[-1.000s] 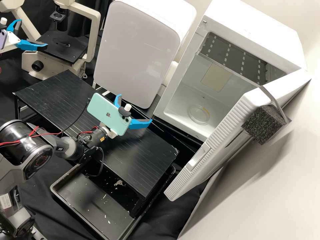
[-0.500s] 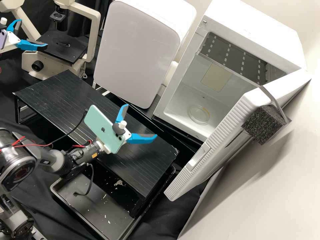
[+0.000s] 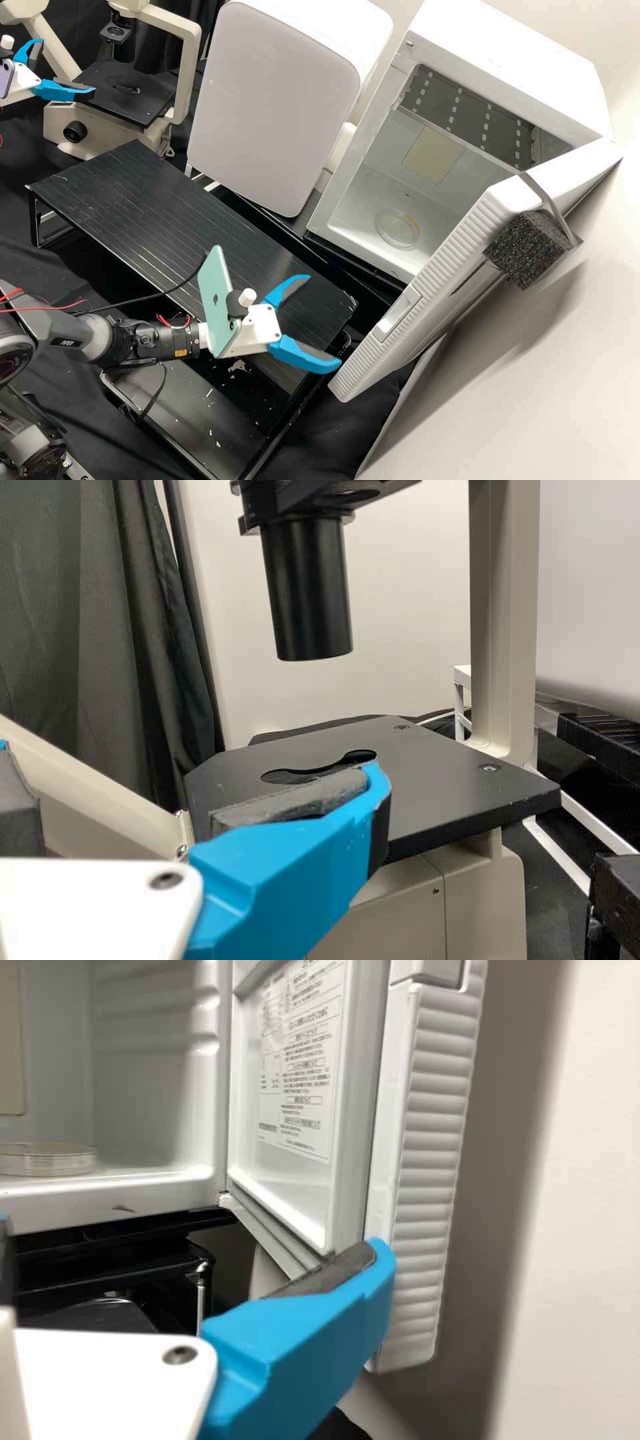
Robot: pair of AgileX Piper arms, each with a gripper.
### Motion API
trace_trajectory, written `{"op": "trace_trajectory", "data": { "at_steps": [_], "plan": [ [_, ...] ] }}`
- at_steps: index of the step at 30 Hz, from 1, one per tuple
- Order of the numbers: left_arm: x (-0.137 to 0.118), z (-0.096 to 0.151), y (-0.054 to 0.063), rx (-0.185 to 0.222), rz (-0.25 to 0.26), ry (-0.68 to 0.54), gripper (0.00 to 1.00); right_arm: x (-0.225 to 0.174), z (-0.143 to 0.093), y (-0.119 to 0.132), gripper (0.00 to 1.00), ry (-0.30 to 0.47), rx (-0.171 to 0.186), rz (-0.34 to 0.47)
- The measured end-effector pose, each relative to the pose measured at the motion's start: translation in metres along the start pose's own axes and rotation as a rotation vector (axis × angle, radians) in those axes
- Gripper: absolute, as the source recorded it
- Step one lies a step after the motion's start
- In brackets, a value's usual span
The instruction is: Close the incubator door
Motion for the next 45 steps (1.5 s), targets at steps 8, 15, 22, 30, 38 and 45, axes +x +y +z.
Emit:
{"op": "trace_trajectory", "data": {
  "at_steps": [8,15,22,30,38,45],
  "plan": [
    [0.000,0.000,0.000,0.000,0.000,0.000,1.00,0.014,0.010,0.007,1.00,-0.079,-0.018,0.062],
    [0.000,0.000,0.000,0.000,0.000,0.000,1.00,0.015,0.012,0.009,1.00,-0.092,-0.017,0.073],
    [0.000,0.000,0.000,0.000,0.000,0.000,1.00,0.020,0.015,0.014,1.00,-0.114,-0.018,0.103],
    [0.000,0.000,0.000,0.000,0.000,0.000,1.00,0.036,0.021,0.014,1.00,-0.153,-0.025,0.129],
    [0.000,0.000,0.000,0.000,0.000,0.000,1.00,0.047,0.021,0.006,1.00,-0.163,-0.033,0.117],
    [0.000,0.000,0.000,0.000,0.000,0.000,1.00,0.047,0.019,0.005,1.00,-0.138,-0.037,0.104]
  ]
}}
